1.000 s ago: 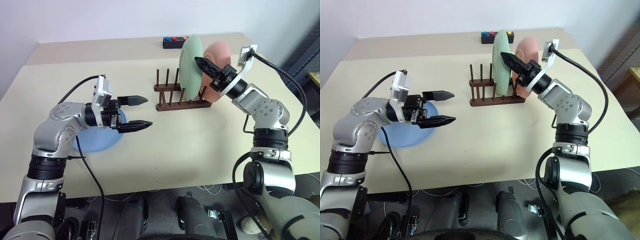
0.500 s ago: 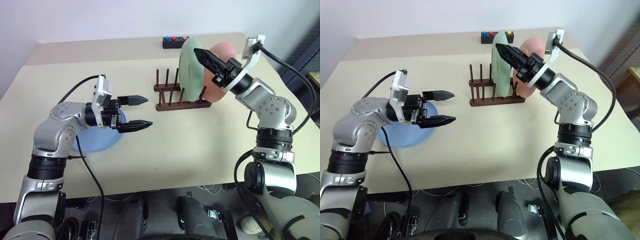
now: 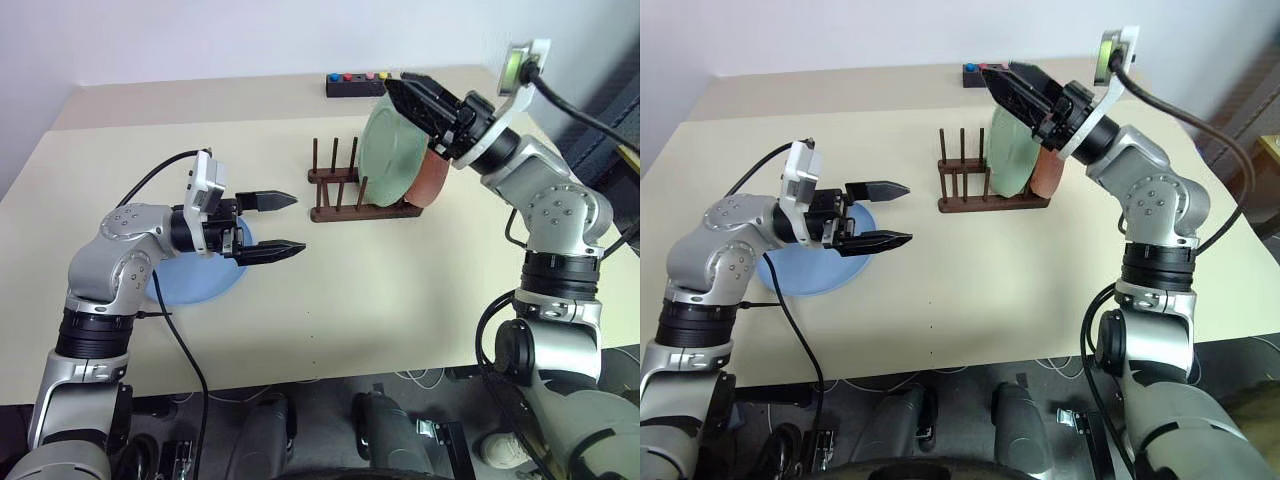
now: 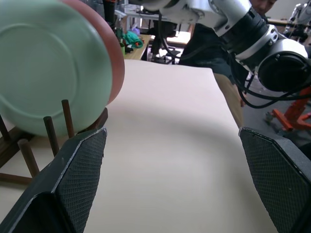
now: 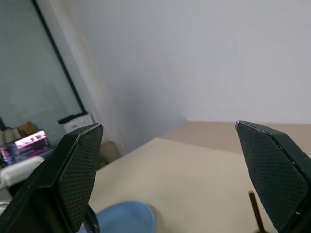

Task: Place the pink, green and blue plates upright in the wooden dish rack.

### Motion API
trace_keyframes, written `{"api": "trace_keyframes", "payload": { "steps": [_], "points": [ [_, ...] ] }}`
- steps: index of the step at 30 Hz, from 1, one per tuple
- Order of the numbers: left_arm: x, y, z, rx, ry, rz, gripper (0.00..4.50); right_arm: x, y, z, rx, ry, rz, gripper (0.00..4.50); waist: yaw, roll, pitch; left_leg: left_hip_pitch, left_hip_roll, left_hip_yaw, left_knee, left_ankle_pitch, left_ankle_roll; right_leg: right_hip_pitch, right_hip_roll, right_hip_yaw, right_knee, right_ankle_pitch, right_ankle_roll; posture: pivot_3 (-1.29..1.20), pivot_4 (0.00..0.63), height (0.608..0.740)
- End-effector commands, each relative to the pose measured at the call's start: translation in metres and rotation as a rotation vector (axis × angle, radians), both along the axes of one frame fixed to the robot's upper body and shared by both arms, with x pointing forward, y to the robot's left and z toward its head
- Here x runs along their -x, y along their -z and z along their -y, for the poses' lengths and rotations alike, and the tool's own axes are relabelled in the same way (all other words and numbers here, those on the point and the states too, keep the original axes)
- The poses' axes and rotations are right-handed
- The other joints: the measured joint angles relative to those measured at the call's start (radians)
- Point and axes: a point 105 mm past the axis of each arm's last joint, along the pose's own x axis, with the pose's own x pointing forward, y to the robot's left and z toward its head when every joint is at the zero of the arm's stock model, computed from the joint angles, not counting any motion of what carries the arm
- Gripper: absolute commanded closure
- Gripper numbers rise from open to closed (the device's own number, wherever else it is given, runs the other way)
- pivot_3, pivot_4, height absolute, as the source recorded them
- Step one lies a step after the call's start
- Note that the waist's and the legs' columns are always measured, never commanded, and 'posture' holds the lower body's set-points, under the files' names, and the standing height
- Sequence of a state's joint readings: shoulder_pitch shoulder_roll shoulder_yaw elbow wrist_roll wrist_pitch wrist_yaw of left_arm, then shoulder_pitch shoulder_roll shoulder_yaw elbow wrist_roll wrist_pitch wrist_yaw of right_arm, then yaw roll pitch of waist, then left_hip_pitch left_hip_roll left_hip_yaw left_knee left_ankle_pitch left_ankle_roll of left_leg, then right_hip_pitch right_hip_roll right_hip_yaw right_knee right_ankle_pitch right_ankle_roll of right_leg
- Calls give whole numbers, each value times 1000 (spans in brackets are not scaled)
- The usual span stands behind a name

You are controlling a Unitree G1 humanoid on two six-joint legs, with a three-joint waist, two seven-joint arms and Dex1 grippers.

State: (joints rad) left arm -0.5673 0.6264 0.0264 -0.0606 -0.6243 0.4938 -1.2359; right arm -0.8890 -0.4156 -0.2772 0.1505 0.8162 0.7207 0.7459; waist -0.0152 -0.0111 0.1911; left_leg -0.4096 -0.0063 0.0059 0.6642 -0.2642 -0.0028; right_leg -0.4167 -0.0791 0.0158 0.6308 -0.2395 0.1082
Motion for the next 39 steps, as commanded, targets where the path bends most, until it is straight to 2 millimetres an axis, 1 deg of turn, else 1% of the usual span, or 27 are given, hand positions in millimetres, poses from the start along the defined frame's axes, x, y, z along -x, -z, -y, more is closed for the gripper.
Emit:
{"api": "trace_keyframes", "payload": {
  "steps": [1,4,11,15,16,19,21,24,27,29,32,35,39],
  "points": [
    [4,-15,-2,19,5,56,0,6,-18,5,-8,12,76,49,0,0,0,0,0,0,0,0,0,0,0,0,0,0,0,0,150,740],
    [3,-16,-2,21,5,55,0,7,-22,6,-12,12,84,49,0,0,0,0,0,0,0,0,0,0,0,0,0,0,0,0,150,740],
    [3,-16,0,26,11,55,0,9,-23,4,-7,11,92,49,-1,0,0,0,0,0,0,0,0,0,0,0,0,0,0,0,150,740],
    [2,-15,-1,23,11,55,0,13,-23,2,24,6,115,49,0,0,0,0,0,0,0,0,0,0,0,0,0,0,0,0,150,740],
    [2,-16,-1,23,10,55,0,16,-22,1,34,-6,128,49,0,0,0,0,0,0,0,0,0,0,0,0,0,0,0,0,150,740],
    [2,-16,-1,22,7,60,0,35,-20,-2,125,-26,253,49,3,0,0,0,0,0,0,0,0,0,0,0,0,0,0,0,150,740],
    [2,-18,-4,23,-2,62,0,46,-11,-3,218,-33,314,49,3,0,0,0,0,0,0,0,0,0,0,0,-1,0,0,0,150,740],
    [-1,-18,-10,23,-34,65,0,55,4,-1,324,-36,341,49,2,0,0,0,0,0,0,0,0,0,0,0,-1,0,0,0,150,740],
    [-6,-22,-23,28,-89,66,0,59,26,-5,472,-42,342,49,-2,0,0,0,0,0,0,0,0,0,0,0,0,0,0,0,150,740],
    [-9,-26,-36,29,-135,67,0,64,43,-8,582,-61,359,49,-3,0,0,0,0,0,0,0,0,0,1,0,0,0,0,0,150,740],
    [-14,-33,-53,29,-199,72,0,70,59,-8,723,-70,425,49,-1,0,0,0,1,0,0,0,0,-1,1,0,0,0,0,0,150,740],
    [-18,-37,-64,23,-246,85,0,71,64,-7,789,-68,472,49,1,-1,1,0,0,0,0,0,0,0,1,0,0,0,0,0,150,740],
    [-31,-42,-91,17,-393,54,0,71,71,-8,900,-61,563,49,3,-2,1,0,0,0,0,0,0,0,1,0,0,0,0,0,150,740]
  ]
}}
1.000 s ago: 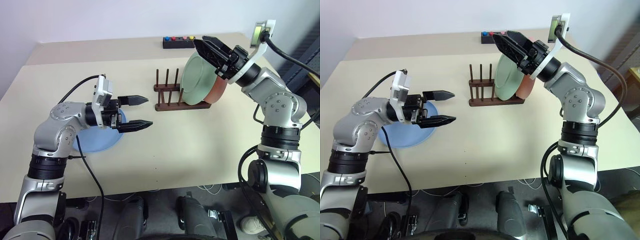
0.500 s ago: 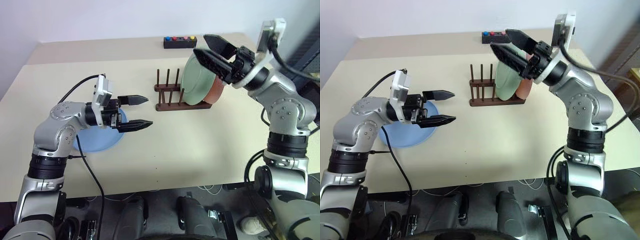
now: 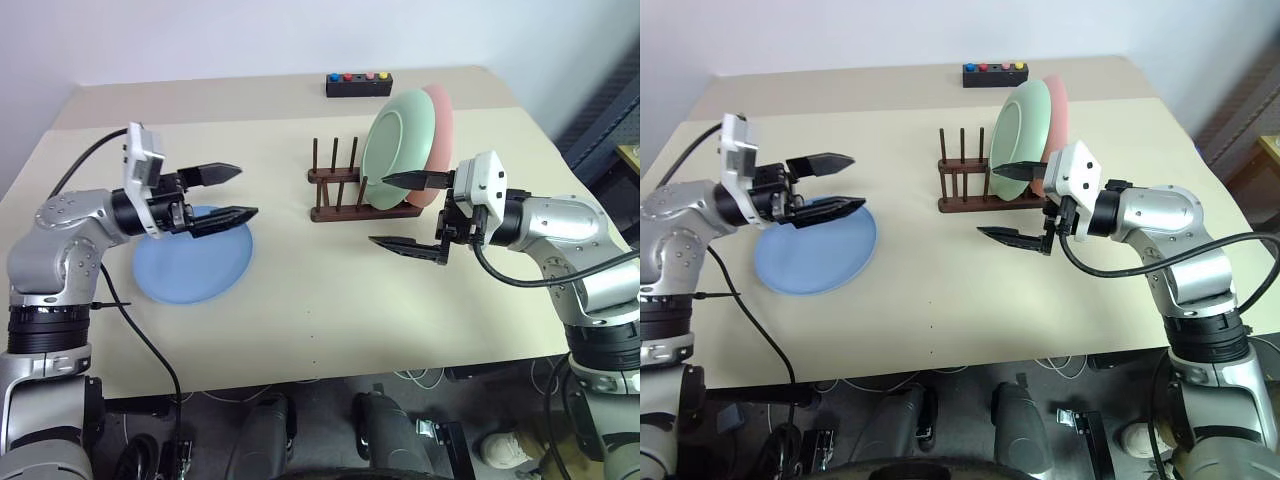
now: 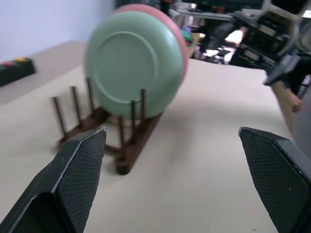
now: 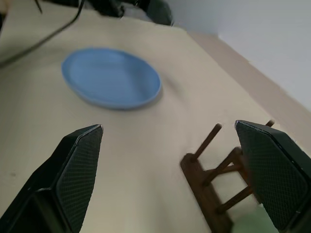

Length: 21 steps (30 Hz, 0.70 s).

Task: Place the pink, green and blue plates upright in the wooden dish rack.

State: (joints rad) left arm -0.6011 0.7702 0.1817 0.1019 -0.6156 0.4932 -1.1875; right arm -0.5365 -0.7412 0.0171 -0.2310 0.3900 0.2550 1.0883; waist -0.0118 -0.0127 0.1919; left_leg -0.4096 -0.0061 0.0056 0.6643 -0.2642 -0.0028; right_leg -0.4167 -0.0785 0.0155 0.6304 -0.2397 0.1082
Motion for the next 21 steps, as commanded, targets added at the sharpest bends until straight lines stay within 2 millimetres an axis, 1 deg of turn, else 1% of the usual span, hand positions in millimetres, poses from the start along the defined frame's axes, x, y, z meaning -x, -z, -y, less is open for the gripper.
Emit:
{"api": "trace_keyframes", "payload": {
  "steps": [1,6,11,15,18,21],
  "points": [
    [-7,-17,-27,-8,-134,43,0,5,-5,-4,66,-26,115,49,-1,0,0,0,0,0,0,0,0,0,0,0,0,0,0,0,150,740],
    [-14,-14,-54,-48,-271,7,0,2,-4,-8,69,-28,151,49,-2,0,0,0,0,0,0,0,0,0,0,0,0,0,0,0,150,740],
    [-15,3,-86,-127,-417,-85,0,-1,-3,-11,73,-39,172,49,-2,0,0,0,0,0,0,0,0,0,0,0,0,0,0,0,150,740],
    [-9,15,-103,-163,-495,-159,0,-3,-6,-13,76,-39,209,49,-2,0,0,0,0,0,0,0,0,0,0,0,0,0,0,0,150,740],
    [-2,27,-120,-193,-585,-241,0,-6,-1,-11,98,-26,232,49,-2,-1,0,0,0,0,0,0,0,-1,0,0,0,0,0,0,150,740],
    [-2,31,-133,-196,-667,-313,0,-2,8,-13,129,-53,222,49,1,-1,1,0,0,0,0,0,0,-1,0,0,0,0,0,0,150,740]
  ]
}}
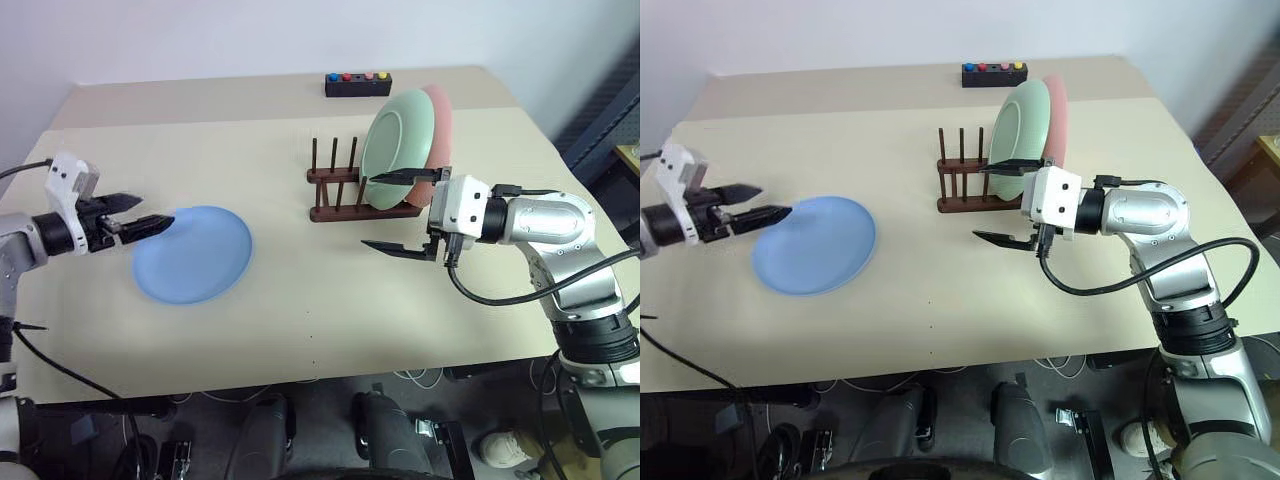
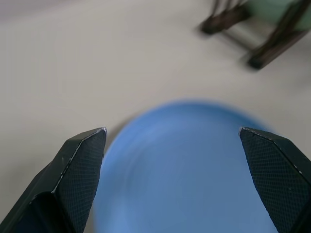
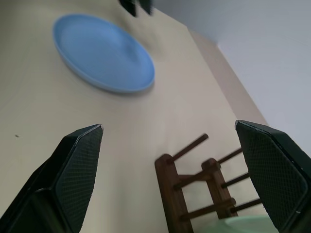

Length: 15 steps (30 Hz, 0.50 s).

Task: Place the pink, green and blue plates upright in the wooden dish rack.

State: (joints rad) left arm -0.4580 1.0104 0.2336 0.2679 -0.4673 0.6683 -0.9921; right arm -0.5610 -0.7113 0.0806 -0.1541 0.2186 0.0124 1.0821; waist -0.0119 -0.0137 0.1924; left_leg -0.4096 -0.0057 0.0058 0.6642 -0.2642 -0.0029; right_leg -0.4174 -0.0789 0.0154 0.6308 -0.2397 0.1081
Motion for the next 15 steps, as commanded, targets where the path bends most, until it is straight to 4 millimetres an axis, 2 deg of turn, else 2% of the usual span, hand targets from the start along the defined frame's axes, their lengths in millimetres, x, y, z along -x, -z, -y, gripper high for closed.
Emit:
{"api": "trace_keyframes", "payload": {
  "steps": [1,4,7,9,13,15],
  "points": [
    [1,-18,-17,-2,-102,10,0,6,2,-5,20,-41,24,49,1,0,0,0,0,0,0,0,0,0,0,0,0,0,0,0,150,740],
    [-1,-25,-30,-46,-158,66,0,3,-3,-3,-149,0,-219,49,-1,-1,0,0,0,0,0,0,0,0,0,0,0,0,0,0,150,740],
    [2,-28,-34,-78,-160,115,0,11,-4,-1,-269,-25,-421,49,0,-1,0,0,0,0,0,0,0,0,0,0,0,0,0,0,150,740],
    [7,-23,-37,-86,-163,112,0,19,-5,4,-323,-43,-526,49,-1,-1,0,0,0,0,-1,0,0,0,-2,0,0,0,0,0,150,740],
    [15,-6,-52,-90,-218,51,0,31,-5,6,-328,-68,-563,49,-1,-1,0,0,0,0,-1,0,0,0,-5,0,0,0,-1,0,150,740],
    [15,5,-69,-86,-326,-51,0,33,-8,4,-348,-82,-583,49,-1,-1,0,0,0,0,-1,0,0,-1,-5,0,0,-1,-4,0,150,740]
  ]
}}
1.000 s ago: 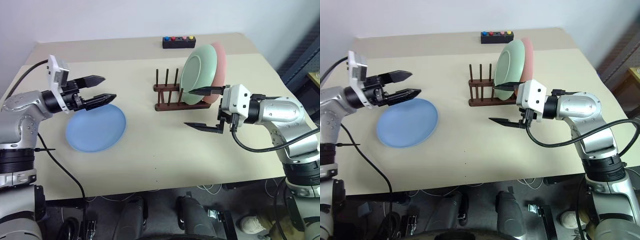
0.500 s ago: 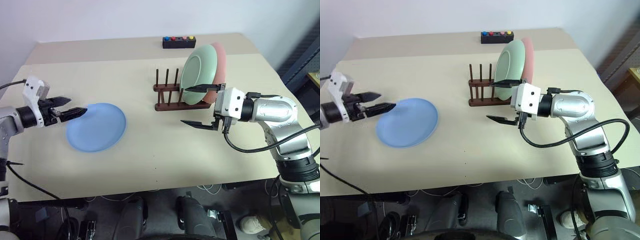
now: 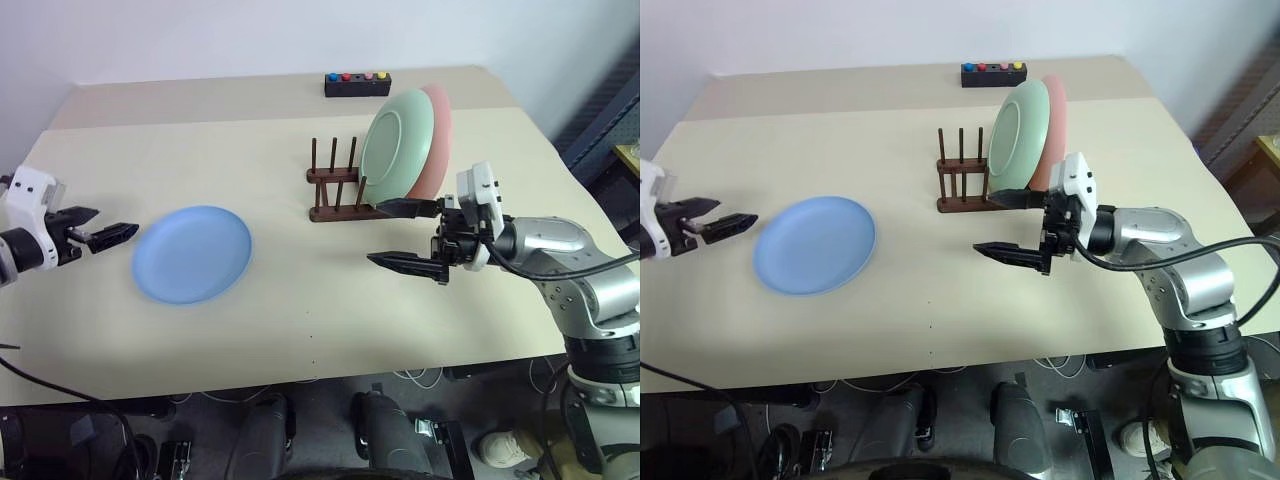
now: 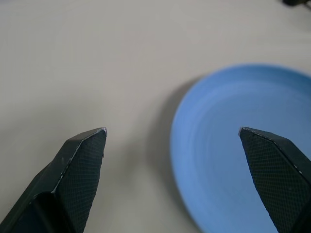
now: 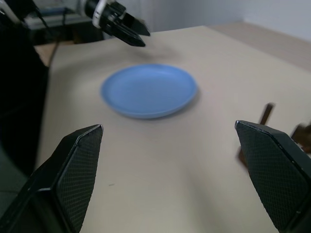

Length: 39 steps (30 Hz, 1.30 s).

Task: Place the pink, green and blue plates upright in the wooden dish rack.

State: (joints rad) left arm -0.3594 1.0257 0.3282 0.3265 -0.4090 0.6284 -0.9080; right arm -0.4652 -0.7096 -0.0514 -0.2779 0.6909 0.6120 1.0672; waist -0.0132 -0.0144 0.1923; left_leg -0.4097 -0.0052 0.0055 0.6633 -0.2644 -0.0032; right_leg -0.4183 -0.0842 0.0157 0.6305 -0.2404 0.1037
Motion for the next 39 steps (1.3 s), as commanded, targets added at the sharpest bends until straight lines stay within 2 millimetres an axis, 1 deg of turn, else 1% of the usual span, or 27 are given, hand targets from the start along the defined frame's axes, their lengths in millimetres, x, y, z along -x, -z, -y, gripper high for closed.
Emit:
{"api": "trace_keyframes", "payload": {
  "steps": [1,2,4,8,10,12,14,15,17,19,21,24,26,28,34,39],
  "points": [
    [2,-7,-27,8,-156,-77,0,9,-16,-4,-31,-35,33,49,0,-1,0,0,0,0,0,0,0,0,0,0,0,0,0,0,150,740],
    [2,-6,-28,40,-173,-108,0,9,-15,-5,-25,-33,34,49,1,-1,-1,0,0,0,0,0,0,0,0,0,0,0,0,0,150,740],
    [-1,-7,-22,83,-173,-161,0,10,-11,-6,-16,-33,29,49,4,-1,-1,0,0,0,0,0,0,0,2,-1,0,2,2,0,150,740],
    [-12,-14,-1,180,-134,-226,0,11,-10,-11,-23,-37,26,49,4,-2,-1,-1,-1,0,1,0,0,1,3,-1,0,2,3,0,150,740],
    [-17,-15,6,180,-108,-238,0,14,-14,-11,-56,-57,1,49,2,-2,-1,-1,-1,0,1,0,0,0,4,-1,0,2,3,0,150,740],
    [-20,-15,10,179,-85,-254,0,17,-23,-10,-106,-74,-1,49,0,-2,-1,-1,-1,0,1,0,0,0,5,-1,1,2,3,0,150,740],
    [-22,-10,9,117,-66,-265,0,23,-35,-8,-163,-102,25,49,-4,-2,-1,-1,-1,1,1,0,0,0,5,-1,1,2,3,0,150,740],
    [-23,-8,10,119,-66,-280,0,27,-37,-7,-175,-116,29,49,-4,-2,-1,-1,0,1,1,0,0,0,5,-1,1,2,3,0,150,740],
    [-24,-1,12,121,-63,-317,0,31,-36,-7,-180,-123,41,49,-1,-3,-1,-1,0,1,1,0,0,-1,6,-1,1,2,3,0,150,740],
    [-27,7,12,126,-80,-349,0,32,-32,-7,-168,-109,44,49,0,-3,-1,-1,0,1,1,0,0,0,6,-1,1,2,3,0,150,740],
    [-32,14,12,90,-83,-362,0,32,-29,-8,-167,-103,34,49,4,-3,-1,-1,0,1,1,0,0,0,6,-1,1,2,3,0,150,740],
    [-38,17,24,84,-37,-381,0,33,-30,-9,-178,-104,29,49,4,-4,-1,-1,-1,1,2,0,0,0,5,-1,1,2,3,0,150,740],
    [-40,17,29,89,-21,-391,0,34,-30,-9,-180,-105,26,49,4,-5,-1,-1,-1,1,2,0,0,0,5,-1,1,2,3,0,150,740],
    [-42,16,30,97,-16,-393,0,35,-30,-10,-180,-104,24,49,2,-5,-1,-1,-1,1,2,0,0,0,5,-1,1,2,3,0,150,740],
    [-44,19,24,70,-33,-410,0,36,-28,-10,-178,-90,20,49,-1,-5,-1,-1,0,1,2,0,0,-1,6,-1,1,2,3,0,150,740],
    [-46,17,23,63,-41,-406,0,36,-27,-10,-177,-82,17,49,3,-6,-1,-1,0,1,2,0,0,-1,6,-1,1,2,3,0,150,740]
  ]
}}
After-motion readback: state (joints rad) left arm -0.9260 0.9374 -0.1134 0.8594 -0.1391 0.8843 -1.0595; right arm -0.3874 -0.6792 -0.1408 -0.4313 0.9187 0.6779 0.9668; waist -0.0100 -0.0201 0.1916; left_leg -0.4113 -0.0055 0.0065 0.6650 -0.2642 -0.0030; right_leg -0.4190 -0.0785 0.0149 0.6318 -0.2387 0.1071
